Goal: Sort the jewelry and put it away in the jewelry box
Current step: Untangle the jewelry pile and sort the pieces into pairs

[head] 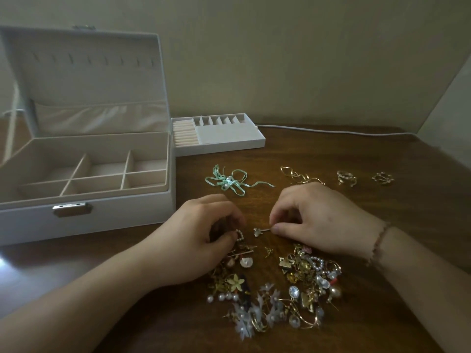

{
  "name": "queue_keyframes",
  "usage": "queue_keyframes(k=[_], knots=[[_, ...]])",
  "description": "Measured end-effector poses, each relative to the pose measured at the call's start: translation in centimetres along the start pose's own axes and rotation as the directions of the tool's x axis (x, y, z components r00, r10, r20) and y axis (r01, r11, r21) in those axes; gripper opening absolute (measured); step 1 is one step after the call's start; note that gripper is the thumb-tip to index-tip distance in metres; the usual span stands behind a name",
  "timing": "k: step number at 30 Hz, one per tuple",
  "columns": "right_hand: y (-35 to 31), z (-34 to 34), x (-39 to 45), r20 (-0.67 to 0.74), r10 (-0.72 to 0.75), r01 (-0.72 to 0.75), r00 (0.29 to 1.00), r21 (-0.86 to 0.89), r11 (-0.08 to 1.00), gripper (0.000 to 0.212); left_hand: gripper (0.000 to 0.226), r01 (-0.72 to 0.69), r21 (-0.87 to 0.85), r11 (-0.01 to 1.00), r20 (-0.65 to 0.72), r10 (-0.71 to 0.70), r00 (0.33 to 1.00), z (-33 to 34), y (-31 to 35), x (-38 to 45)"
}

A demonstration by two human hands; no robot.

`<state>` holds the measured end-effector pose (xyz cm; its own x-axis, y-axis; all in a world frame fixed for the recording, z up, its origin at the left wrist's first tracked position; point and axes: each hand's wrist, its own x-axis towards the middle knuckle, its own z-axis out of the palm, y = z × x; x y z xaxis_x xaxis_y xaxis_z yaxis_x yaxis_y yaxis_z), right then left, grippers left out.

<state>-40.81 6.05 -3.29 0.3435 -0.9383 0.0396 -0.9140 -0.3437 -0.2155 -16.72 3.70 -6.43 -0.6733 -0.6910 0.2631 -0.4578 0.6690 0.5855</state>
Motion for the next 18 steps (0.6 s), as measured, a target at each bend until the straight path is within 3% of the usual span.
queue_keyframes(k=[11,18], knots=[[-0.8,2.3,3.5,-0.187,0.002,0.021,0.982,0.12,0.993,0.008,0.016,-0.067,-0.086,0.994,0.122,0.077,0.99,-0.3,-0.1,0.1],[0.0,0.0,1.8,-0.193,-0.076,0.113,0.978,0.188,0.976,0.007,0.024,-0.142,-0.12,0.982,0.161,0.161,0.974,-0.4,0.1,0.0]])
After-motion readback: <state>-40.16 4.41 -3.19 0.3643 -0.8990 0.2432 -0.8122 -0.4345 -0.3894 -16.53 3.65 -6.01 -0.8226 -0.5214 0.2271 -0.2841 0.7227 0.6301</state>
